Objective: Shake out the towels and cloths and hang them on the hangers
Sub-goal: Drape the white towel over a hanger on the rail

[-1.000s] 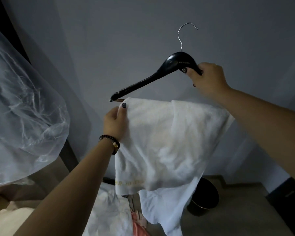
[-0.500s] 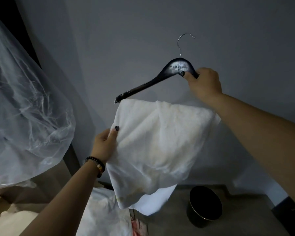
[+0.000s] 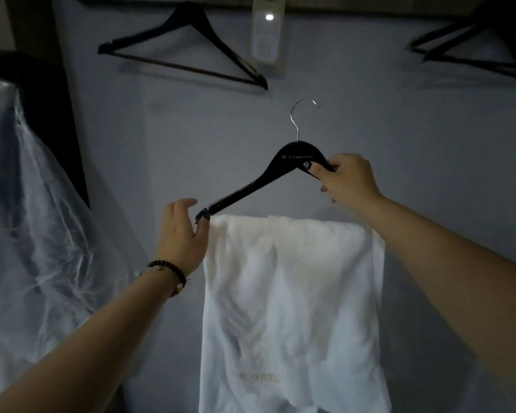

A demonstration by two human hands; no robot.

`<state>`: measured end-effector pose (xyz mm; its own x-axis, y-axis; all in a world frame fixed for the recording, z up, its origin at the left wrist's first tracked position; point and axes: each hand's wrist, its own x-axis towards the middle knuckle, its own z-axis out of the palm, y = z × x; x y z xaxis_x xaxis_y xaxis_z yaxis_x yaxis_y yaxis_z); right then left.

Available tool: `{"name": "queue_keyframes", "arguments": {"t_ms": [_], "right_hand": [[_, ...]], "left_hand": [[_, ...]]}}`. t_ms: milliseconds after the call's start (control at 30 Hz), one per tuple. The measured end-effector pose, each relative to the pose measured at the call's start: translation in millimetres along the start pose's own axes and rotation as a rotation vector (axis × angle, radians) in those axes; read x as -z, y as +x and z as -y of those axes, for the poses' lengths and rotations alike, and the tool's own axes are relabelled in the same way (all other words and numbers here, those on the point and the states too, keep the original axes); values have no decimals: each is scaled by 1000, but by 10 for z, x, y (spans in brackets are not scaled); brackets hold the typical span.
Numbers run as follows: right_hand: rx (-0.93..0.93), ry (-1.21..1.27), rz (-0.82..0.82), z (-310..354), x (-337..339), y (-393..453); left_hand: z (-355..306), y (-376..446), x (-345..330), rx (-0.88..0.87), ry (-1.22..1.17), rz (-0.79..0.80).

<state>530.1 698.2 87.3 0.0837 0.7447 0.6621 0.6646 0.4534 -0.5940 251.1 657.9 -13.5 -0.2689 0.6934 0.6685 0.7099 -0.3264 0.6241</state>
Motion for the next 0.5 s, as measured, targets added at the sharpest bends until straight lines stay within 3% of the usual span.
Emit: {"name": "queue_keyframes", "arguments": {"t_ms": [167,333,500], "right_hand": [[-2,0,-40,-9,134,313],[6,-2,-76,-175,374,821],[52,-7,-141,-535,702,1660]], "left_hand": [[-418,696,-267,-248,230,127],[-728,1295,-712,-233,342,271],[-1156,1845,-1285,-388,239,86]]}}
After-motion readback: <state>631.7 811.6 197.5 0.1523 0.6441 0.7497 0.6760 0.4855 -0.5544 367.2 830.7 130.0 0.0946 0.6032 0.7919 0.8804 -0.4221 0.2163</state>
